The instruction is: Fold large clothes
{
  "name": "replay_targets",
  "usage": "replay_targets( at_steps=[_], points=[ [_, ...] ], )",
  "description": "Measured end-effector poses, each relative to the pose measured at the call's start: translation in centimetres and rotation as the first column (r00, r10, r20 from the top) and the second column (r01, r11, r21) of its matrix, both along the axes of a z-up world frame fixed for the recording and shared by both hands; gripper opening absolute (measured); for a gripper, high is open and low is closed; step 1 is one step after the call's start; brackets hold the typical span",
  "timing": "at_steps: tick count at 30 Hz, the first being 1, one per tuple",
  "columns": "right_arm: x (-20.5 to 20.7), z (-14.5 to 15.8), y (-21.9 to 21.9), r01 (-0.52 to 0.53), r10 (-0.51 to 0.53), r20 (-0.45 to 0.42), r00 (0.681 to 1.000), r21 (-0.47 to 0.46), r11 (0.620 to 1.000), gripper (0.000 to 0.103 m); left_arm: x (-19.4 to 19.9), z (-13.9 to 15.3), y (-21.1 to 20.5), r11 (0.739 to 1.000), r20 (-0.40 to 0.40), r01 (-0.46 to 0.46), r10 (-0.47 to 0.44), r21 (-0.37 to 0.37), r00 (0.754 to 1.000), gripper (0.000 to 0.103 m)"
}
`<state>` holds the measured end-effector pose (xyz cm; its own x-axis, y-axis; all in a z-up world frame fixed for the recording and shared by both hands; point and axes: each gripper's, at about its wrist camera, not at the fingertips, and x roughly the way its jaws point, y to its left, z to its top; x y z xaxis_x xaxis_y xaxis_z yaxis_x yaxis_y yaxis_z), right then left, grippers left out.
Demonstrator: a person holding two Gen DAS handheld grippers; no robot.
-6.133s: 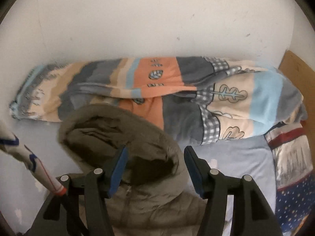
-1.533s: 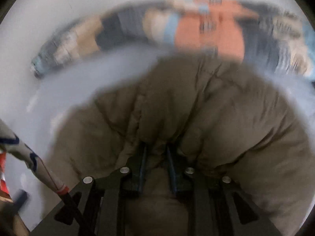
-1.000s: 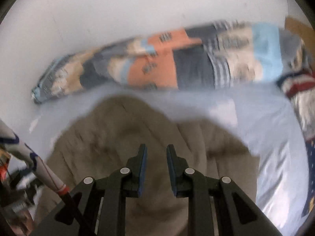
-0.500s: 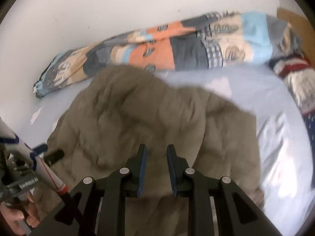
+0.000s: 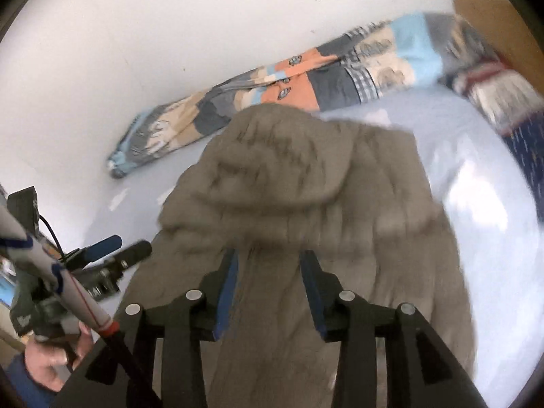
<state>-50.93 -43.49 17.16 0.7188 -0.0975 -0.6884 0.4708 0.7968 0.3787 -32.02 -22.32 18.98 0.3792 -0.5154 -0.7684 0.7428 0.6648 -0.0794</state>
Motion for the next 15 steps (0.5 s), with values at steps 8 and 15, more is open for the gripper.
replay_targets(
  at_steps=[8, 15],
  points=[
    [-6.8, -1.9, 5.7, -0.028, 0.024, -0.072, 0.997, -0.056, 0.998, 0.042, -5.8, -4.6, 7.1, 0.992, -0.021, -0.101, 0.103, 0.076, 0.994, 0.079],
    [-9.5, -7.1, 5.5, 0.057, -0.049, -0.255, 0.966, 0.023, 0.998, 0.042, -4.5, -9.5, 8.0, 0.97, -0.025, -0.128, 0.136, 0.207, 0.99, 0.079]
  ],
)
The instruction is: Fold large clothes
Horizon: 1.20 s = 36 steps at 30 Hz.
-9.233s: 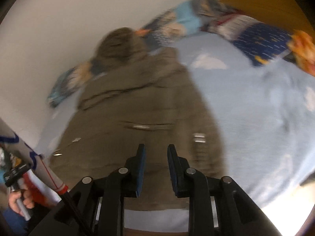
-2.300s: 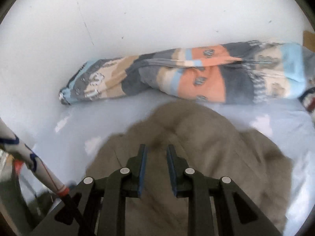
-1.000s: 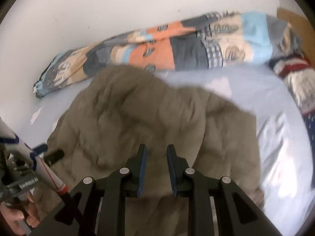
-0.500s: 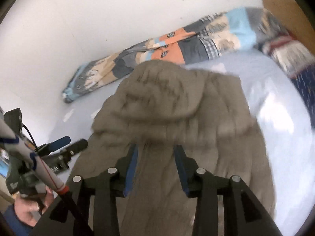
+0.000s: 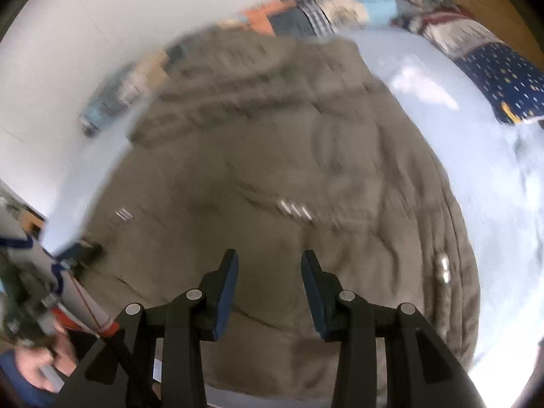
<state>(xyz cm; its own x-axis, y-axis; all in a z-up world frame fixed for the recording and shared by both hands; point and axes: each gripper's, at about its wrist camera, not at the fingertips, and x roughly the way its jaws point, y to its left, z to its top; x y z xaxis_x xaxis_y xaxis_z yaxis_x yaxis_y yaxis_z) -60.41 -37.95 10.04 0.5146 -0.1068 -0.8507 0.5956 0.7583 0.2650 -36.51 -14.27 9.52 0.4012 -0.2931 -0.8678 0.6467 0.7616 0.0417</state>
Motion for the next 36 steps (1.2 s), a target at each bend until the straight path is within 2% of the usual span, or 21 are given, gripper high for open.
replay_targets(
  at_steps=[3, 6, 10, 12, 14, 16, 18, 19, 21, 24, 26, 29, 31, 34, 36],
  points=[
    [-0.3, -2.5, 0.2, -0.017, 0.02, -0.056, 0.998, 0.05, 0.999, 0.042, 0.6, -2.0, 0.1, 1.0, -0.062, -0.015, 0.017, 0.023, 0.998, 0.079],
    [-0.8, -3.3, 0.6, -0.032, 0.034, -0.07, 0.997, 0.041, 0.999, 0.042, 0.2, -2.5, -0.1, 0.999, -0.03, 0.004, -0.003, 0.04, 1.0, 0.079],
    [-2.2, -2.0, 1.4, -0.039, 0.04, -0.014, 0.999, 0.012, 0.999, 0.042, -0.3, -2.0, 0.7, 0.999, -0.007, 0.039, -0.039, 0.019, 0.999, 0.079],
    [-3.6, -0.8, 1.1, -0.017, 0.018, 0.04, 0.999, -0.033, 0.999, 0.042, -0.1, -1.7, 1.6, 0.999, -0.02, 0.039, -0.039, 0.001, 0.999, 0.079],
    [-4.7, -0.3, 0.5, 0.018, -0.015, 0.048, 0.999, -0.056, 0.998, 0.042, 0.5, -1.6, 2.4, 0.999, -0.042, 0.039, -0.039, -0.012, 0.998, 0.079],
    [-5.8, -1.1, -0.7, 0.056, -0.056, 0.024, 0.998, -0.021, 0.998, 0.046, 0.9, -1.9, 2.8, 0.999, -0.058, 0.049, -0.05, -0.011, 0.997, 0.079],
    [-6.4, -3.0, -1.6, 0.073, -0.072, -0.023, 0.997, 0.053, 0.996, 0.046, 0.8, -1.7, 3.2, 0.998, -0.04, 0.065, -0.065, -0.01, 0.997, 0.079],
    [-6.8, -3.3, -1.8, 0.082, -0.081, -0.017, 0.997, 0.071, 0.994, 0.046, 0.7, -1.3, 3.4, 0.998, -0.028, 0.068, -0.068, -0.015, 0.997, 0.079],
    [-7.2, -2.2, -1.5, 0.087, -0.088, 0.021, 0.996, 0.05, 0.995, 0.046, 0.9, -0.1, 4.2, 0.997, -0.007, 0.06, -0.061, -0.056, 0.998, 0.079],
    [-8.5, 0.0, -1.8, 0.139, -0.137, 0.094, 0.986, -0.023, 0.99, 0.046, 2.0, 1.1, 5.8, 0.993, -0.02, 0.009, -0.011, -0.116, 1.0, 0.079],
    [-8.8, -0.6, -2.3, 0.156, -0.156, 0.069, 0.985, 0.009, 0.988, 0.046, 2.9, 1.0, 6.6, 0.991, -0.042, -0.03, 0.025, -0.128, 0.999, 0.079],
    [-8.6, -3.1, -2.3, 0.133, -0.13, -0.046, 0.99, 0.057, 0.99, 0.046, 3.7, -0.7, 6.6, 0.995, -0.106, -0.057, 0.049, -0.077, 0.993, 0.079],
    [-8.6, -2.8, -1.5, 0.118, -0.118, -0.043, 0.992, 0.005, 0.993, 0.046, 3.1, -0.6, 6.4, 0.997, -0.085, -0.047, 0.042, -0.068, 0.996, 0.079],
    [-7.7, -0.7, 0.4, 0.084, -0.085, -0.003, 0.996, -0.113, 0.99, 0.046, 0.9, 0.1, 5.3, 0.999, 0.028, 0.017, -0.016, -0.043, 0.999, 0.079],
    [-7.0, 0.3, 1.9, 0.046, -0.042, 0.033, 0.999, -0.155, 0.987, 0.047, 0.1, -0.3, 4.7, 0.998, 0.04, 0.048, -0.047, -0.028, 0.998, 0.079]
  ],
)
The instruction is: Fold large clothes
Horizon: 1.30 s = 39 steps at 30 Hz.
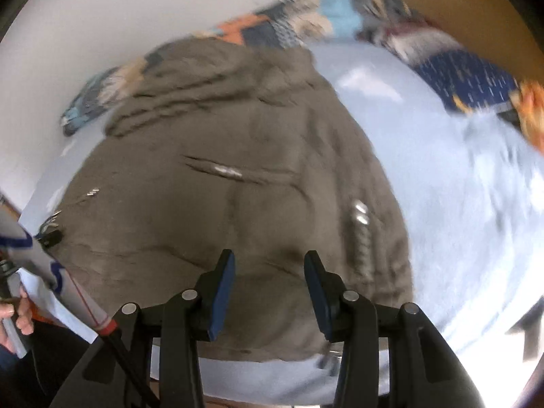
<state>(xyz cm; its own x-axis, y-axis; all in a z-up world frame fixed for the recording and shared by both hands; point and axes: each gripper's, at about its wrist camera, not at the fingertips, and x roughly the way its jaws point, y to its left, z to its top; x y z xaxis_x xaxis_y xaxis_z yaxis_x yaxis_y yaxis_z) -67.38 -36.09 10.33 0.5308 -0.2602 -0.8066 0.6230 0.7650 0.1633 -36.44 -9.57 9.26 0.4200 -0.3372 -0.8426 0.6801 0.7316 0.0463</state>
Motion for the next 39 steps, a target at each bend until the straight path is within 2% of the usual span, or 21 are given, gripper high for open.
replay_targets(
  at_steps=[3, 5, 9, 13, 32, 34, 36, 39],
  points=[
    [1.0, -0.5, 1.5, -0.039, 0.039, 0.008, 0.999, 0.012, 0.999, 0.049, -1.0, -1.4, -0.8, 0.999, 0.011, 0.021, -0.022, 0.047, 1.0, 0.079],
    [1.9, -1.8, 2.6, -0.084, 0.085, -0.027, 0.996, 0.04, 0.996, 0.049, -1.6, -2.3, -1.2, 0.996, 0.061, 0.037, -0.041, 0.076, 0.997, 0.08],
    [2.9, -3.3, 3.6, -0.129, 0.13, -0.088, 0.988, 0.019, 0.992, 0.05, -2.2, -3.0, -1.4, 0.994, 0.118, 0.048, -0.06, 0.102, 0.991, 0.085],
    [2.7, -4.0, 2.4, -0.115, 0.12, -0.064, 0.991, 0.075, 0.99, 0.05, -2.0, -3.3, -1.6, 0.993, 0.111, 0.038, -0.051, 0.116, 0.993, 0.088],
    [3.3, -4.3, 2.8, -0.129, 0.134, -0.076, 0.988, 0.069, 0.989, 0.052, -2.4, -3.5, -1.6, 0.99, 0.141, 0.044, -0.062, 0.132, 0.988, 0.091],
    [2.9, -3.7, 2.5, -0.129, 0.133, -0.051, 0.99, 0.078, 0.989, 0.052, -2.4, -3.5, -1.6, 0.99, 0.142, 0.044, -0.063, 0.131, 0.988, 0.091],
    [1.8, -1.9, 1.9, -0.105, 0.104, 0.027, 0.994, 0.04, 0.994, 0.052, -2.4, -3.5, -1.6, 0.99, 0.142, 0.046, -0.065, 0.132, 0.988, 0.091],
    [-0.8, 0.6, -0.2, 0.021, -0.02, 0.119, 0.993, -0.004, 1.0, 0.058, -2.4, -3.5, -1.5, 0.99, 0.145, 0.051, -0.07, 0.133, 0.987, 0.091]
  ],
)
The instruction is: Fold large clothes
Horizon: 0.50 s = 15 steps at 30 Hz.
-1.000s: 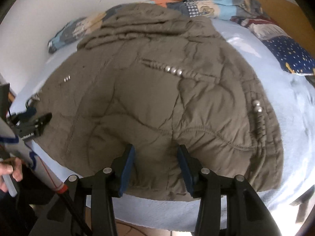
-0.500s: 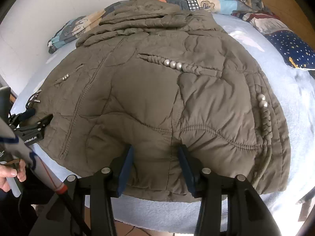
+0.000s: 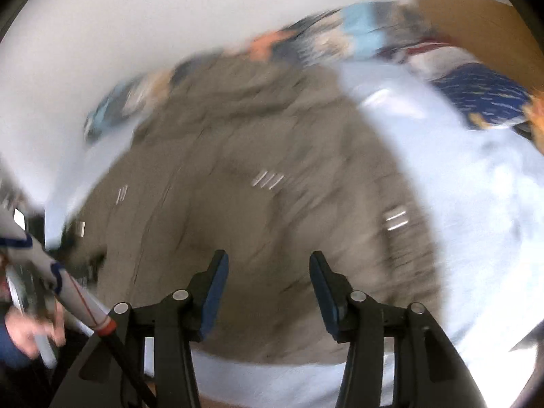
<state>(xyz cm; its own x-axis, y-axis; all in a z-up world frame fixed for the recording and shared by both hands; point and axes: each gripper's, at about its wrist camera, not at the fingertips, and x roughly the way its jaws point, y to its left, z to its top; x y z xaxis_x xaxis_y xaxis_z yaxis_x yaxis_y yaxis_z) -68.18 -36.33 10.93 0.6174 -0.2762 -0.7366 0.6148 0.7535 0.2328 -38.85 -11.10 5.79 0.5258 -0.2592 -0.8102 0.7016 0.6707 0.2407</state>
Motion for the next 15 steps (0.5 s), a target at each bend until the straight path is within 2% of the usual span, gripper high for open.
replay_targets(
  at_steps=[3, 6, 9, 11, 13, 15],
  points=[
    [-3.7, 0.2, -3.3, 0.204, -0.205, 0.02, 0.979, 0.035, 0.978, 0.061, 0.0, 0.0, -0.1, 1.0, -0.002, -0.003, 0.003, 0.0, 1.0, 0.091],
    [-7.1, -1.5, -6.0, 0.352, -0.361, 0.02, 0.932, 0.175, 0.92, 0.061, 0.0, 0.0, 0.0, 1.0, 0.0, -0.002, 0.002, 0.002, 1.0, 0.091],
    [-8.6, -2.5, -7.0, 0.396, -0.418, 0.033, 0.908, 0.257, 0.881, 0.061, 0.0, 0.1, 0.0, 1.0, -0.005, 0.0, 0.0, 0.001, 1.0, 0.091],
    [-8.6, -3.0, -7.1, 0.385, -0.419, 0.048, 0.907, 0.309, 0.87, 0.061, 0.2, 0.5, 0.0, 1.0, -0.031, 0.007, -0.007, 0.011, 1.0, 0.091],
    [-8.3, -3.2, -7.1, 0.364, -0.408, 0.067, 0.911, 0.339, 0.868, 0.061, 0.4, 1.7, 0.6, 0.999, -0.056, 0.013, -0.016, -0.042, 0.998, 0.091],
    [-8.2, -3.2, -7.3, 0.346, -0.405, 0.093, 0.91, 0.367, 0.863, 0.061, 0.6, 3.4, 1.5, 0.994, -0.042, 0.004, -0.008, -0.105, 0.999, 0.091]
  ],
)
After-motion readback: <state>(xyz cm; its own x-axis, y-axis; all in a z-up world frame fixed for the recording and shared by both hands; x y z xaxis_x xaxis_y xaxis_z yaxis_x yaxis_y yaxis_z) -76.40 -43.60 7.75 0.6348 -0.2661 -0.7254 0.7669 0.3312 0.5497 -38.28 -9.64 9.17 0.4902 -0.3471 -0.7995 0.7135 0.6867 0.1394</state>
